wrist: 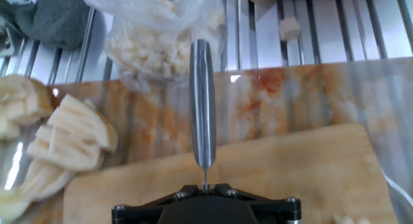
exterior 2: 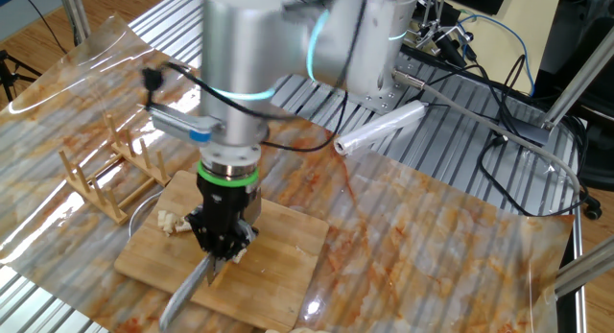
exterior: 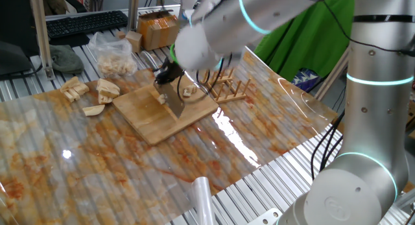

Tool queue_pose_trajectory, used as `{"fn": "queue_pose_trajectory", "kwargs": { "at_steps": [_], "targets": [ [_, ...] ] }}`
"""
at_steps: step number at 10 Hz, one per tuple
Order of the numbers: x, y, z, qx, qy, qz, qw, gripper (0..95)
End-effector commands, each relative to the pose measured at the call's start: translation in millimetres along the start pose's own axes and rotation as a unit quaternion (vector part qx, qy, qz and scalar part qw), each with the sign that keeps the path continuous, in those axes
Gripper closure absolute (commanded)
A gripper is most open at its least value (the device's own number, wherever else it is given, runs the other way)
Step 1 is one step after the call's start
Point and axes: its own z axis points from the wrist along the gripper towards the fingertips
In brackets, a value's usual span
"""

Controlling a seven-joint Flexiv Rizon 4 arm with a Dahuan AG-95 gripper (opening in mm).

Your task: Slice the lotus root

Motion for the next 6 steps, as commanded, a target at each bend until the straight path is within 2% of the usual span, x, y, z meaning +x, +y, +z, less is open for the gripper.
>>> {"fn": "queue_pose_trajectory", "kwargs": {
  "at_steps": [1, 2, 3, 4, 5, 6],
  "targets": [
    [7.9, -3.0, 8.2, 0.005, 0.017, 0.003, 0.9998, 95.0],
    [2.6, -6.7, 7.1, 0.001, 0.018, -0.003, 0.9998, 95.0],
    [1.8, -7.2, 6.7, -0.007, 0.025, -0.003, 0.9997, 95.0],
    [4.9, -3.1, 6.3, -0.018, 0.032, 0.013, 0.9992, 95.0],
    [5.3, -0.1, 5.7, -0.011, 0.035, 0.01, 0.9993, 95.0],
    [4.8, 3.0, 4.3, -0.015, 0.04, 0.017, 0.9989, 95.0]
  ]
}}
